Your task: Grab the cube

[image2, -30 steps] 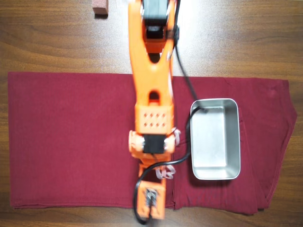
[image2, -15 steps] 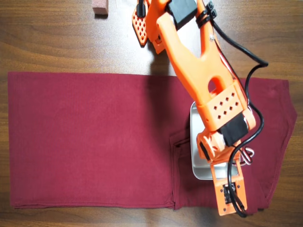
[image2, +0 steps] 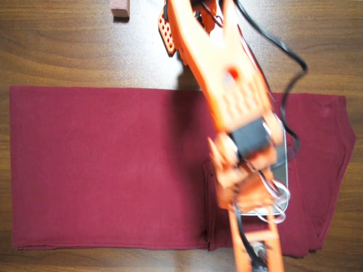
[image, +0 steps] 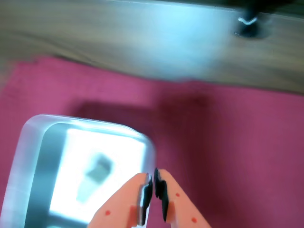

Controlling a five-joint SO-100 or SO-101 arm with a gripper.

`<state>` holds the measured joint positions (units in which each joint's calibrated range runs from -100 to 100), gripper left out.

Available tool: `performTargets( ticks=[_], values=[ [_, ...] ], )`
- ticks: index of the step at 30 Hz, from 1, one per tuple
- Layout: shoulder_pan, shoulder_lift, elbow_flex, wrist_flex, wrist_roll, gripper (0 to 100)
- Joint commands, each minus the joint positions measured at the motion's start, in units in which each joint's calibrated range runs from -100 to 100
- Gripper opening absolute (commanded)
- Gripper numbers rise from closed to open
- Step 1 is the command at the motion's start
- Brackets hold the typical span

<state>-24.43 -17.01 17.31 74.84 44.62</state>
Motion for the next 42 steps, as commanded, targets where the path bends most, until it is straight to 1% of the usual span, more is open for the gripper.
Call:
performTargets(
  ticks=[1,4,6,7,10,14,17,20,21,25,42],
  values=[
    [9.6,-20.9,24.6,-7.8,4.9,3],
    [19.2,-33.6,41.7,-9.5,7.5,4],
    [26.1,-43.8,55.4,-12.9,9.4,5],
    [28.2,-48.6,60.5,-12.0,9.5,5],
    [32.2,-63.4,73.9,-6.9,10.0,5],
    [32.2,-74.6,81.7,0.5,9.3,5],
    [29.7,-78.2,82.6,8.8,7.4,5],
    [26.1,-81.3,82.6,24.2,5.3,4],
    [25.1,-81.3,82.6,25.2,3.5,4],
    [24.9,-81.4,82.7,25.2,2.7,3],
    [25.0,-81.4,82.7,25.2,2.7,3]
  ],
)
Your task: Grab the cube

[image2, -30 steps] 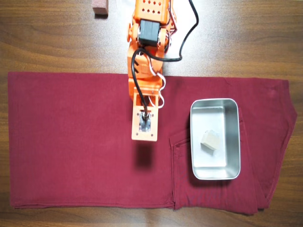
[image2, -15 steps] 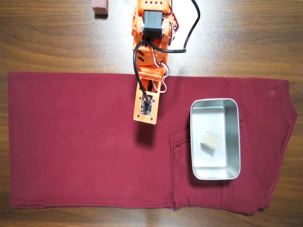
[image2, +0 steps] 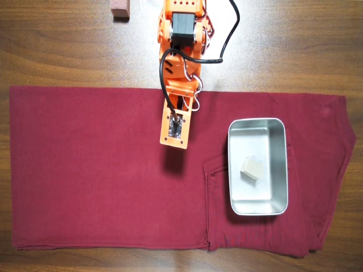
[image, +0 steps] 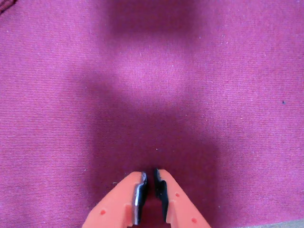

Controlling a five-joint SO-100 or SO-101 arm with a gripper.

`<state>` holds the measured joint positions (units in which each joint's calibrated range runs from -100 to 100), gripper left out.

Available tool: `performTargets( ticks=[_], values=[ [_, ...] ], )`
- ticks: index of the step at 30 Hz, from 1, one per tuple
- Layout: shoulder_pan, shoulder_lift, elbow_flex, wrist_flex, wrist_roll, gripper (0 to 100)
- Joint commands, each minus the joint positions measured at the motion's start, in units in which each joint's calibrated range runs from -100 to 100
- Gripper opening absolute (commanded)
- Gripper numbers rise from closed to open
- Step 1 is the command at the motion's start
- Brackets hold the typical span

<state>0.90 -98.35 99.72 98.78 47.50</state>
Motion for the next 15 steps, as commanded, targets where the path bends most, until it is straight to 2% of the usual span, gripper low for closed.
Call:
performTargets(
  ticks=[1,15],
  values=[
    [-0.3,-0.1,0.3,1.2,-0.1,3],
    [-0.3,-0.1,0.3,1.2,0.0,3]
  ],
)
